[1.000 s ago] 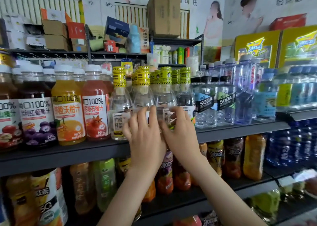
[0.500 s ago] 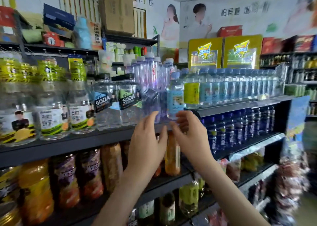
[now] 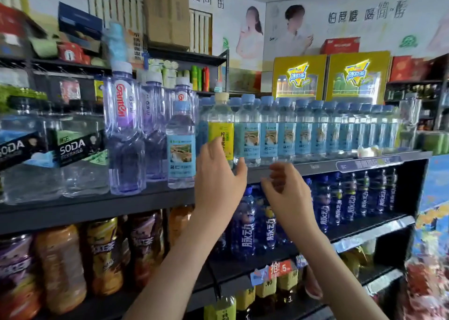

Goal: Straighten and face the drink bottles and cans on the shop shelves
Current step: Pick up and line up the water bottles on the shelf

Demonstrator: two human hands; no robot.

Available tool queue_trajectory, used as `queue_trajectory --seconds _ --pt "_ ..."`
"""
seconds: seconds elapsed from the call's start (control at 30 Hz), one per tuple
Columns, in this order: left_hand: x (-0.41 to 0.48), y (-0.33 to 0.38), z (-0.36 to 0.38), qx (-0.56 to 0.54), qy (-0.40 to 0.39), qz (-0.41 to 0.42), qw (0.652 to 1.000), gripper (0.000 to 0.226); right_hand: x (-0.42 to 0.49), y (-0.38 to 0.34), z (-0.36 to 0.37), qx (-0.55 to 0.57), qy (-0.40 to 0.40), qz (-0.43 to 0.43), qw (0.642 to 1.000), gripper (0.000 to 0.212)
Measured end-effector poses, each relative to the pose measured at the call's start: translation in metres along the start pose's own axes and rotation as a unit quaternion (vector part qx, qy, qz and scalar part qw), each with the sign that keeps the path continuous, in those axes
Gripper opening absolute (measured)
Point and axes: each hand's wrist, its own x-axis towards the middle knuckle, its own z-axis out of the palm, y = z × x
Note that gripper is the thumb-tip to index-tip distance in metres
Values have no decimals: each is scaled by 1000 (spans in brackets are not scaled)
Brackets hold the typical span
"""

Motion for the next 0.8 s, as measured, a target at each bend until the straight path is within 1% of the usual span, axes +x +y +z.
queue_trajectory --seconds 0.13,0.23,0.3,0.37,0.57,0.67,0.8 --pt "34 -6 40 14 33 -67 997 76 32 23 10 27 3 -25 999 21" --pt "52 -15 63 10 16 -119 993 83 56 37 15 38 2 -33 999 20" --pt "62 -23 74 9 19 -137 990 87 72 45 18 45 4 -42 998 20" --pt "70 -28 80 22 43 -137 989 88 85 53 22 49 5 -54 997 19" --pt "73 -25 83 64 85 -149 983 74 106 68 26 89 14 -87 992 19" --pt "63 -10 80 92 120 -133 979 71 110 73 21 114 15 -117 986 19" --pt "53 29 85 125 151 -88 977 68 116 85 -2 155 -1 -123 980 18"
